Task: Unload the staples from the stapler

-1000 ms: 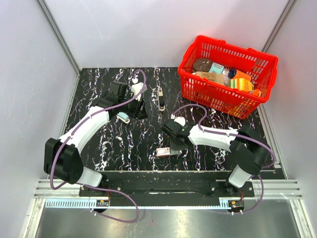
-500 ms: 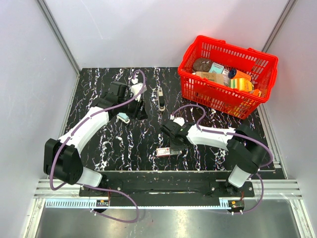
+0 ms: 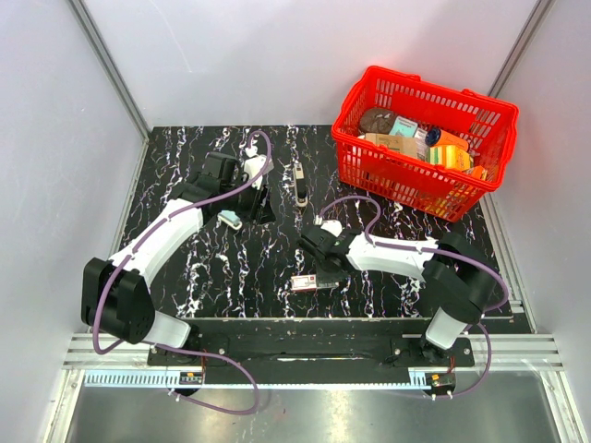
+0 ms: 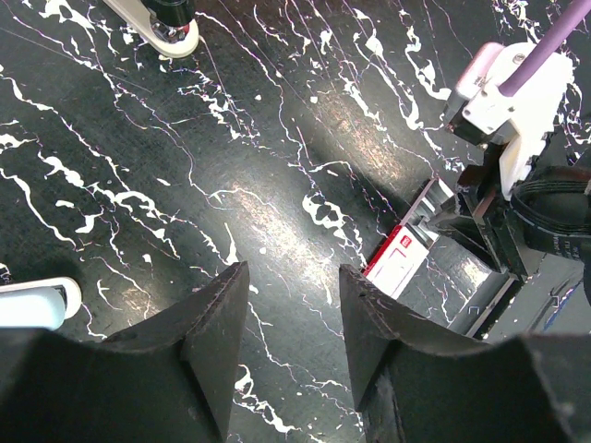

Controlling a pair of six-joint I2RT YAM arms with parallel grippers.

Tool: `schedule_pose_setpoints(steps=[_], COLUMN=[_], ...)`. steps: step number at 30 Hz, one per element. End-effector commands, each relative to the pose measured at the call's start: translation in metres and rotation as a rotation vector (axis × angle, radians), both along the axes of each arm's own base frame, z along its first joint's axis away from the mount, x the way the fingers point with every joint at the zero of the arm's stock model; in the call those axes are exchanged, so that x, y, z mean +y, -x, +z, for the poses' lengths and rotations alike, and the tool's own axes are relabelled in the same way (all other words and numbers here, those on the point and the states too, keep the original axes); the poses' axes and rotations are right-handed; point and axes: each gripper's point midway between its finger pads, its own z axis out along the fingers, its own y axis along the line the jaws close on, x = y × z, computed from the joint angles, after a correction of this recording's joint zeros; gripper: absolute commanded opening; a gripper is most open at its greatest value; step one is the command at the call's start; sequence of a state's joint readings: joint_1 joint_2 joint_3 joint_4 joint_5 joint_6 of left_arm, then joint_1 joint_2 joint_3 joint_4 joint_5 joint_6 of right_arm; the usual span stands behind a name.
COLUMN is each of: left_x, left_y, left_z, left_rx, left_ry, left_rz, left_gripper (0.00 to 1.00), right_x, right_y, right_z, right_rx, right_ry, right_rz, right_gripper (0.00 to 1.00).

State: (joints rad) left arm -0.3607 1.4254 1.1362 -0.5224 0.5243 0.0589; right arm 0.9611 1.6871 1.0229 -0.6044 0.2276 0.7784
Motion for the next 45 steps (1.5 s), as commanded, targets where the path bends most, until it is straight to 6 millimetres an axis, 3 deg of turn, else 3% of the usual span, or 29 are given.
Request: schedule_pose_setpoints(steps=[1,7,20,28,39,43,45], left_x=[-0.002,-0.002,-0.001,0.001,0.000,0.000,0.001], left_y=[-0.002,-0.003,-0.003,-0.004,-0.002,0.007,0.013], left_z=[0.024,0.024,0.026,0.022,0.007,-0.007,-0.018], left_rx=[-0.074,-0.076,-0.086,-0.082,-0.055,-0.051,-0.053], left_ry=[0.043,0.043,0.041,0.029,0.014,-0.021,-0.063], left_rz=[-0.007,-0.007,-0.005,0.001,-0.035,-0.088,-0.125], left_gripper=[0.48,0.48,0.48,0.48,0.48,0.48,0.48], right_x=[0.005,0.004,0.007,-0.009,-0.004,-0.013,-0.032], right_y=[-0.004,-0.002,-0.009,-0.014,-0.012,-0.022,-0.031], right_z=[0.008,0.010,0.041,0.033,0.012,0.039,0.050], right_rx=[-0.032,-0.030,-0.088,-0.110,-0.075,-0.121,-0.129], right_ry=[0.016,0.017,-0.014,0.052,0.042,-0.015,-0.057], right_rz=[0.004,0.004,0.003,-0.016,-0.009,-0.044,-0.100], right_gripper=[0.27,0.30,0.31,0.29,0.19,0.21,0.23])
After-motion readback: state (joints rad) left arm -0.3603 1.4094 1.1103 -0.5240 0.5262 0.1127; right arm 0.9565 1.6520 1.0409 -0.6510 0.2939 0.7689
